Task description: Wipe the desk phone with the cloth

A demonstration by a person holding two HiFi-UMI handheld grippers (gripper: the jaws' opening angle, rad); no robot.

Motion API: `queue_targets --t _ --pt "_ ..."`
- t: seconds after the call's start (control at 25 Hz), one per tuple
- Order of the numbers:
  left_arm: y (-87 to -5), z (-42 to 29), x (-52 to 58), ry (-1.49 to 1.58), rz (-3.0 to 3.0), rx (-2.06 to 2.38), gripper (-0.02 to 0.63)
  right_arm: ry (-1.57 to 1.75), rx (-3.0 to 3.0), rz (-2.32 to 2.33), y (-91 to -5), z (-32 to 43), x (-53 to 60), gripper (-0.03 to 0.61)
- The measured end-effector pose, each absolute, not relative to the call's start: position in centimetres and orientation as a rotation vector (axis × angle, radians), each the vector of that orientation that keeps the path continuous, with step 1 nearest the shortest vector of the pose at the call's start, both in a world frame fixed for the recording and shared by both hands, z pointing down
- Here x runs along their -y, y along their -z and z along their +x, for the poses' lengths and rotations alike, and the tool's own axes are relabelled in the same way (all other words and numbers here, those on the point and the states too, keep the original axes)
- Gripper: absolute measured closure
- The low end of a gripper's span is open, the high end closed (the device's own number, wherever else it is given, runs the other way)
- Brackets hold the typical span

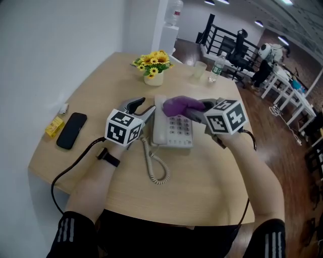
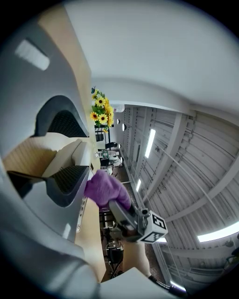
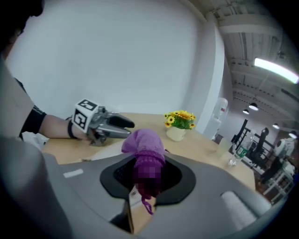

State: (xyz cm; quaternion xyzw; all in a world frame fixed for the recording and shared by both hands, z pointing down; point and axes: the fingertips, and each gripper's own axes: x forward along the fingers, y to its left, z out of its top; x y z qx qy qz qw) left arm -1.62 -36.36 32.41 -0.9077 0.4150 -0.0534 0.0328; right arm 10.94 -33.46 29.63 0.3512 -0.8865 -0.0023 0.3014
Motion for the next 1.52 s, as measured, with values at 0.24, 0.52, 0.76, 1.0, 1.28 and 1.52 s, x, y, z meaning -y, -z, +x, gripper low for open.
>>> queue_targets --t 0.24,0.52,0.76,1.0,1.28,1.52 --pt "-32.4 -1.6 36.3 0.162 -2.794 -1.277 0.430 -0.073 2.244 0.977 -31.7 8.0 40.5 0.495" --pt "-32.3 -1.4 36.4 0.172 -2.785 -1.271 0.431 -0.136 2.262 0.871 -35.2 6.7 38.3 0.496" --pt "-32.3 -1.5 36.3 0.176 -2.782 -1.272 0.431 -0.122 2.311 0.731 -37.3 6.5 31.1 0.497" --pt "-32.3 -1.6 36.3 0.174 -2.779 -1.275 0.431 -0.058 2.298 0.605 -39.2 7.0 24.7 0.497" --pt "-32.3 -1.5 36.3 0.176 -2.779 -1.273 0.432 0.048 2.329 0.634 -36.8 9.4 23.5 0.497" --pt "-32.3 -1.5 36.3 0.179 -2.775 -1.275 0.434 0.056 2.410 0.984 -28.8 12.1 34.1 0.497"
